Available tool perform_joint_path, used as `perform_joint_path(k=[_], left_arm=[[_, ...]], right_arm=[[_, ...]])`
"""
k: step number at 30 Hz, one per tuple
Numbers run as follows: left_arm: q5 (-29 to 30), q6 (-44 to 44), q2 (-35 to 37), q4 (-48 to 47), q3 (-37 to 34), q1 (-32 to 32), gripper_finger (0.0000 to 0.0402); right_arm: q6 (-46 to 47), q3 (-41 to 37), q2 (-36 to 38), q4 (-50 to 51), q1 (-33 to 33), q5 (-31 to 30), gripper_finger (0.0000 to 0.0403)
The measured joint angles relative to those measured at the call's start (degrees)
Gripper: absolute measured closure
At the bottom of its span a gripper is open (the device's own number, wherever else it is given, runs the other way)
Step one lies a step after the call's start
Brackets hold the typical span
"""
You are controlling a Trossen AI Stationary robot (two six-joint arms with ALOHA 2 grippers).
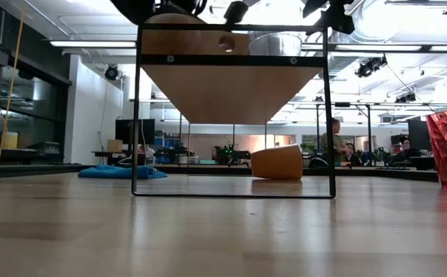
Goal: Stack small to large cups/mugs on shelf
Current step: Adjust the dark blue cup on the shelf
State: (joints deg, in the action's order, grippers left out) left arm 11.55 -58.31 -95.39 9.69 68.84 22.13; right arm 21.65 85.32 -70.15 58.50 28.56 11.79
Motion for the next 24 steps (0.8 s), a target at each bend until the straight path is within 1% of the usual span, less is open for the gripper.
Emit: perform_joint_path(k=[3, 8, 13, 15, 20, 24], left_arm=[[-0.12, 0.09, 0.0, 0.01, 1.51, 0.0, 0.0397], [-1.91, 3.6, 0.04, -0.23, 5.97, 0.0, 0.0397], [-2.09, 8.35, 0.04, -4.44, 12.37, -0.01, 0.0398], [-2.08, 10.91, 0.04, -7.33, 15.65, 0.0, 0.0399], [-1.6, 18.34, 0.04, -19.34, 25.01, 0.0, 0.04], [-1.47, 22.76, 0.04, -28.27, 30.98, 0.0, 0.04]], right_arm=[[0.33, 0.0, 0.0, 0.0, 0.0, 0.0, 0.0231], [0.3, 0.0, 0.0, 0.0, 0.0, 0.0, 0.0231], [0.37, 0.0, 0.0, -0.02, 0.0, 0.0, 0.0231], [0.37, 0.0, 0.0, -0.17, 0.0, 0.0, 0.0231], [0.19, 0.0, 0.0, -1.6, 0.0, 0.04, 0.023], [-1.2, 0.02, 0.02, -1.72, 0.0, 0.13, 0.023]])
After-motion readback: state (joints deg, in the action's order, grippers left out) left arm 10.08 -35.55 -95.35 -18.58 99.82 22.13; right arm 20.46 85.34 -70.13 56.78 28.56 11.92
